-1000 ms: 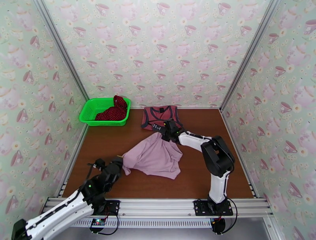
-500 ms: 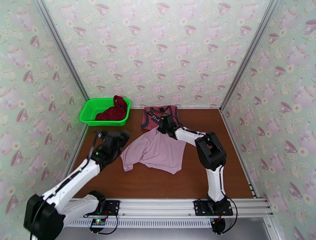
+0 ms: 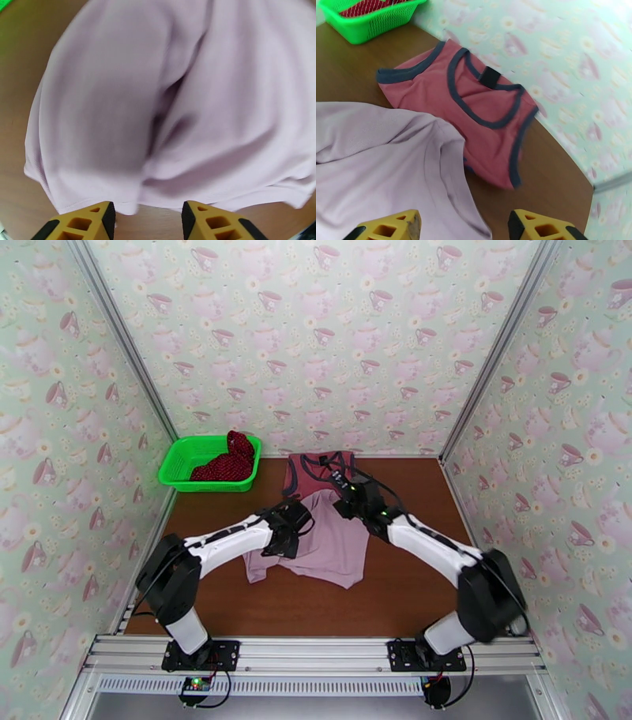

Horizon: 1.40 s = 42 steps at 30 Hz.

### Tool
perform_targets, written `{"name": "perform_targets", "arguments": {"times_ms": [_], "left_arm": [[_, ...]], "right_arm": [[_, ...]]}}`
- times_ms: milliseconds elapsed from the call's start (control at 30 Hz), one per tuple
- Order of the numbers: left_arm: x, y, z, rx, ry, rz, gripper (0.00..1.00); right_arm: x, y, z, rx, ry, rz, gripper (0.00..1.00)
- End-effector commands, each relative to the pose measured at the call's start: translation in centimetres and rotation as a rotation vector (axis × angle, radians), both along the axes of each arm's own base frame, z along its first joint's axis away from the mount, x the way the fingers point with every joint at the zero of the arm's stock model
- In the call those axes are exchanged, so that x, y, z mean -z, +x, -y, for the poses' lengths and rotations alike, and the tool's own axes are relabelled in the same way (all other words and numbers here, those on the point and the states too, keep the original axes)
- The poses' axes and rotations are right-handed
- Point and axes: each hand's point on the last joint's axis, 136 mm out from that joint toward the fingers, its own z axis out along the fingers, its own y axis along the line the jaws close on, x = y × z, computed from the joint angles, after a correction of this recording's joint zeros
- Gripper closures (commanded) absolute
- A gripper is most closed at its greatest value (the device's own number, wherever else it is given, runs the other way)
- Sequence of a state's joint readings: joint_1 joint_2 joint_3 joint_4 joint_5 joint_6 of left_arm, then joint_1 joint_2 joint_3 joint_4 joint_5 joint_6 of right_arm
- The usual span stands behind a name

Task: Fold and stack the mixed laundry pile

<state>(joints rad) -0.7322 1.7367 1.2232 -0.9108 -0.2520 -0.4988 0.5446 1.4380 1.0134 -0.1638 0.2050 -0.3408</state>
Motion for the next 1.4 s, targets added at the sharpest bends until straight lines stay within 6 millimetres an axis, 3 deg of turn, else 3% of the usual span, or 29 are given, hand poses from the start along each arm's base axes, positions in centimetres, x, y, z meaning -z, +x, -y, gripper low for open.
{"name": "perform_targets", "arguments": {"times_ms": [0,133,233,600,767,900,1067,1200,1300,1333,1367], "left_arm": [[0.4,0.2,-2.1,-0.005,0.117,0.009,0.50],[1.7,0.1,-1.5,0.008,0.104,-0.023,0.51],[2.5,-0.3,-1.2,0.011,0.088,-0.043,0.51],[4.1,-1.4,-1.1,0.003,0.058,-0.067,0.53],[3.3,-0.9,-1.8,-0.014,0.091,-0.029,1.00],[0.5,0.0,-1.9,-0.006,0.102,0.025,1.00],[-5.8,3.8,-3.9,0.014,0.207,0.131,1.00],[-9.7,9.2,-7.8,-0.053,0.241,0.202,1.00],[-11.1,13.5,-11.4,-0.107,0.341,0.259,1.00],[-11.0,14.5,-12.3,-0.120,0.379,0.267,0.97],[-10.8,15.4,-13.4,-0.137,0.417,0.271,0.77]], "right_arm": [[1.5,-3.6,1.9,0.063,0.073,-0.087,0.38],[1.5,-6.0,3.1,0.073,0.130,-0.076,0.38],[1.6,-6.8,4.0,0.093,0.124,-0.068,0.38],[1.5,-6.7,3.9,0.103,0.146,-0.080,0.40],[1.1,-6.8,3.9,0.105,0.153,-0.073,0.40],[1.1,-6.8,4.0,0.109,0.149,-0.074,0.40],[1.8,-6.8,3.8,0.106,0.156,-0.092,0.41],[2.8,-7.0,3.6,0.109,0.169,-0.120,0.40],[3.3,-7.2,3.6,0.113,0.173,-0.136,0.40],[3.4,-7.2,3.7,0.116,0.173,-0.141,0.40],[3.5,-7.4,3.7,0.115,0.173,-0.148,0.39]]}}
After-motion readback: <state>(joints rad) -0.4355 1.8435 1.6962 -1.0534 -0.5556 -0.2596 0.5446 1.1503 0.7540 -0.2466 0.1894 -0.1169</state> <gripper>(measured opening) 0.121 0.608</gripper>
